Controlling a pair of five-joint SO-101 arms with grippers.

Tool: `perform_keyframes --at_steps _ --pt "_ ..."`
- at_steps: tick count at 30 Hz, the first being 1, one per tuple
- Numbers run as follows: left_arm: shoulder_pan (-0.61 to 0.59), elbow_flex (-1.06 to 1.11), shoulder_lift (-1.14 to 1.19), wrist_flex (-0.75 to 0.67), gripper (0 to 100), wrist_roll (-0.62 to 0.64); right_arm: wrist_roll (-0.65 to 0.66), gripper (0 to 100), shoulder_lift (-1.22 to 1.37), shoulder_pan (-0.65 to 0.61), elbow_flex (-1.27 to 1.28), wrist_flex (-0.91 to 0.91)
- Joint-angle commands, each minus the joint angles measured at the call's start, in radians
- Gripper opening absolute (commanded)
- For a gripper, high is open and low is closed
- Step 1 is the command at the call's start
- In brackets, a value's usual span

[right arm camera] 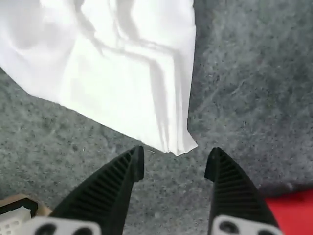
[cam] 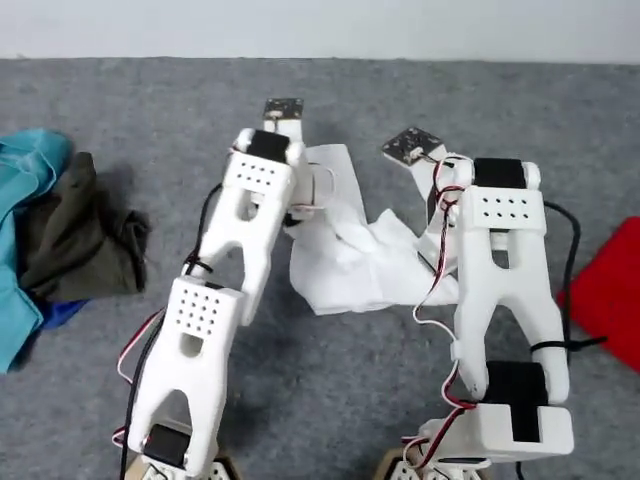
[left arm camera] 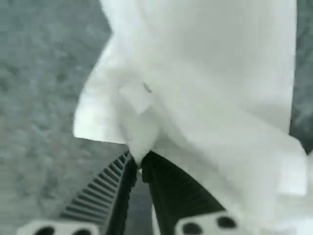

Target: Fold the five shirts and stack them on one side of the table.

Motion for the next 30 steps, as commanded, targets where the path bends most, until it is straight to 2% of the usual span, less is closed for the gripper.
perform_keyframes --at_steps 1,9,13,20,24,27,30 --pt "-0.071 0.067 -0.184 0.035 1 -0.068 0.008 21.3 -0.004 0.013 -0.003 -0.010" --pt "-0.259 0.661 -0.493 0.032 1 -0.377 0.008 21.3 -0.004 0.010 -0.003 -0.010" --pt "-0.382 0.866 -0.597 0.029 1 -0.506 0.005 21.4 -0.004 0.008 -0.003 -0.008" --pt "-0.552 0.969 -0.690 0.032 1 -0.531 0.006 21.6 -0.008 0.005 -0.005 0.053" --pt "-0.598 1.009 -0.709 0.032 1 -0.531 0.002 21.9 -0.016 -0.053 -0.011 0.084" --pt "-0.595 1.007 -0.713 0.034 2 -0.526 -0.002 27.9 -0.005 -0.130 -0.012 0.056" --pt "-0.624 1.012 -0.713 0.034 10 -0.522 0.002 38.8 -0.005 -0.203 -0.026 0.012"
